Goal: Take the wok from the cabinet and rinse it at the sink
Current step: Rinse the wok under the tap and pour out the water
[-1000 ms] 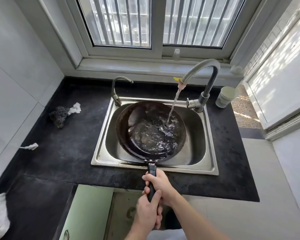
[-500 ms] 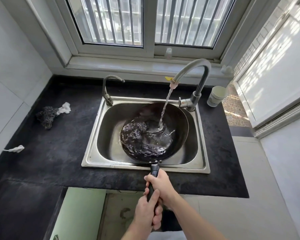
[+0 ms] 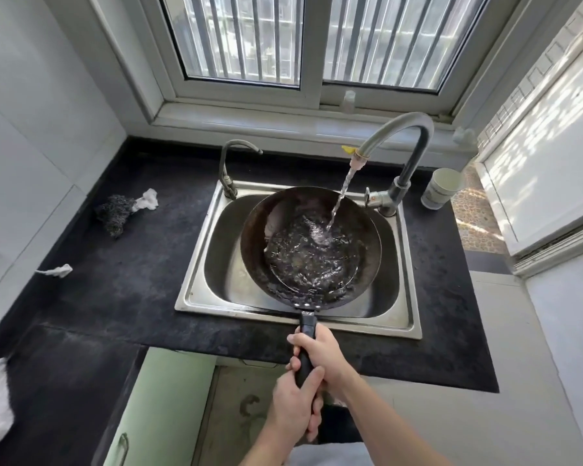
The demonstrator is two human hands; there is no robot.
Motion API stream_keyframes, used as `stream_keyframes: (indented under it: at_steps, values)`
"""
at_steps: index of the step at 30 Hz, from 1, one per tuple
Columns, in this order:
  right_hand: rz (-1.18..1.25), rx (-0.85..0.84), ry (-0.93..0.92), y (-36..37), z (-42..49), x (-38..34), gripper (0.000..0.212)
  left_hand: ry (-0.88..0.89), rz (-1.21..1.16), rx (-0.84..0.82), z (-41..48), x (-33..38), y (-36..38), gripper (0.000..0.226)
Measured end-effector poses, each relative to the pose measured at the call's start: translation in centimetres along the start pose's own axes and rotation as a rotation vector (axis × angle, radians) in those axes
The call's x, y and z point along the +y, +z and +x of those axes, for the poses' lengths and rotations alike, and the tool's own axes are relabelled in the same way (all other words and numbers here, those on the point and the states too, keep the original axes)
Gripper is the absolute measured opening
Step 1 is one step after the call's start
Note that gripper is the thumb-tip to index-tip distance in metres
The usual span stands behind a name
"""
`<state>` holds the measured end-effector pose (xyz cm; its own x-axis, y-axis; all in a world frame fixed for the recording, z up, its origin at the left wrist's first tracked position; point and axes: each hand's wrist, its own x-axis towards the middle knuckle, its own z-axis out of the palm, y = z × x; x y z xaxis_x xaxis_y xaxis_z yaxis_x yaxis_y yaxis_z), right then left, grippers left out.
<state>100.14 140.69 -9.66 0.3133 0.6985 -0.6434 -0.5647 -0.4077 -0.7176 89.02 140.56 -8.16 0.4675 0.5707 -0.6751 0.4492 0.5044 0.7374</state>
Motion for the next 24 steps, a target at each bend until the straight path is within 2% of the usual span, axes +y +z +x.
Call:
stream_keyframes:
  at_steps: [9, 15, 21, 24]
  values:
    - [0.048, -0.121, -0.001, 1.3, 0.1, 1.1, 0.021, 0.040, 0.104, 0.077, -0.8, -1.1, -1.1, 0.033]
    - [0.054, -0.123, 0.028, 1.5, 0.5, 1.6, 0.020, 0.083, 0.163, 0.132, -0.7, -1.9, -1.1, 0.025]
    - [0.079, -0.123, 0.068, 1.5, 1.1, 1.6, 0.021, 0.048, 0.206, 0.153, 0.2, -2.6, -1.5, 0.037]
    - [0.080, -0.113, 0.071, 1.2, 1.3, 1.4, 0.021, 0.048, 0.201, 0.150, 0.5, -2.1, -1.2, 0.032]
